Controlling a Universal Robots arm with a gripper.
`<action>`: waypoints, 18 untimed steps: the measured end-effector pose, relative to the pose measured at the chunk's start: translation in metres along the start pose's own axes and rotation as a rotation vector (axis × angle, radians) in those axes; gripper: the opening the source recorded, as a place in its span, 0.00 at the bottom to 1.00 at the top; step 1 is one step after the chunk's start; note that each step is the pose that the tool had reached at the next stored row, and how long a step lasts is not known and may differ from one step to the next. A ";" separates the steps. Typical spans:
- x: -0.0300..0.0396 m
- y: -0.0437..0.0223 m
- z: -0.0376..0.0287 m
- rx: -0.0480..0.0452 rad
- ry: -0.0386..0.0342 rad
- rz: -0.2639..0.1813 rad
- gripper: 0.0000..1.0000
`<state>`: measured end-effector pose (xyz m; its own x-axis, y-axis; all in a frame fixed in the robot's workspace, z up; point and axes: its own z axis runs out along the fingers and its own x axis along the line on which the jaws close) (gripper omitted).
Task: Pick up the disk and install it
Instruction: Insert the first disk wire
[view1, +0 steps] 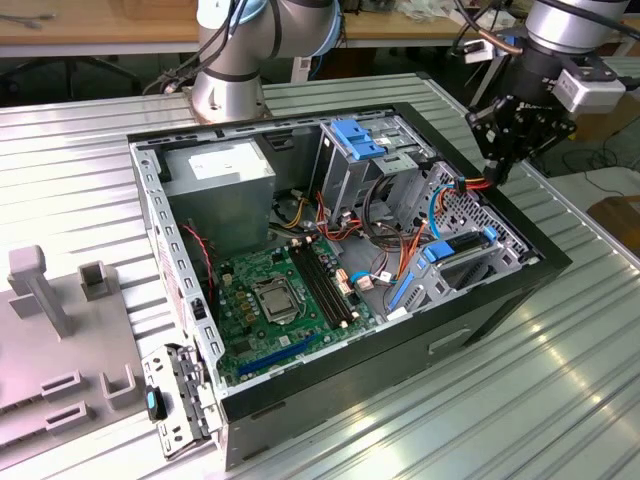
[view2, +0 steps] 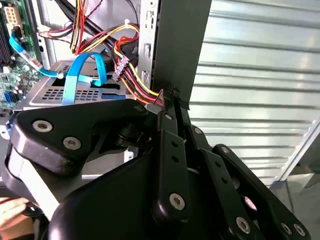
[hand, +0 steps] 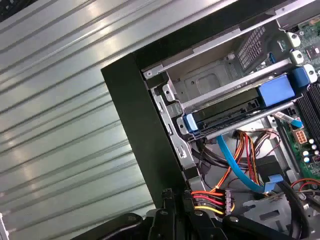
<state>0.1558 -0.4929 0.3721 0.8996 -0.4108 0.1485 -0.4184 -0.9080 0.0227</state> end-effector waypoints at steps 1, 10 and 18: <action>0.0000 0.0000 0.0000 -0.0036 -0.0005 0.023 0.16; -0.0110 0.0051 -0.0015 -0.0104 -0.0015 0.069 0.16; -0.0185 0.0086 -0.0026 -0.0221 -0.0033 0.147 0.16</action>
<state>0.1352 -0.4930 0.3721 0.8286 -0.5398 0.1486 -0.5485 -0.8358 0.0226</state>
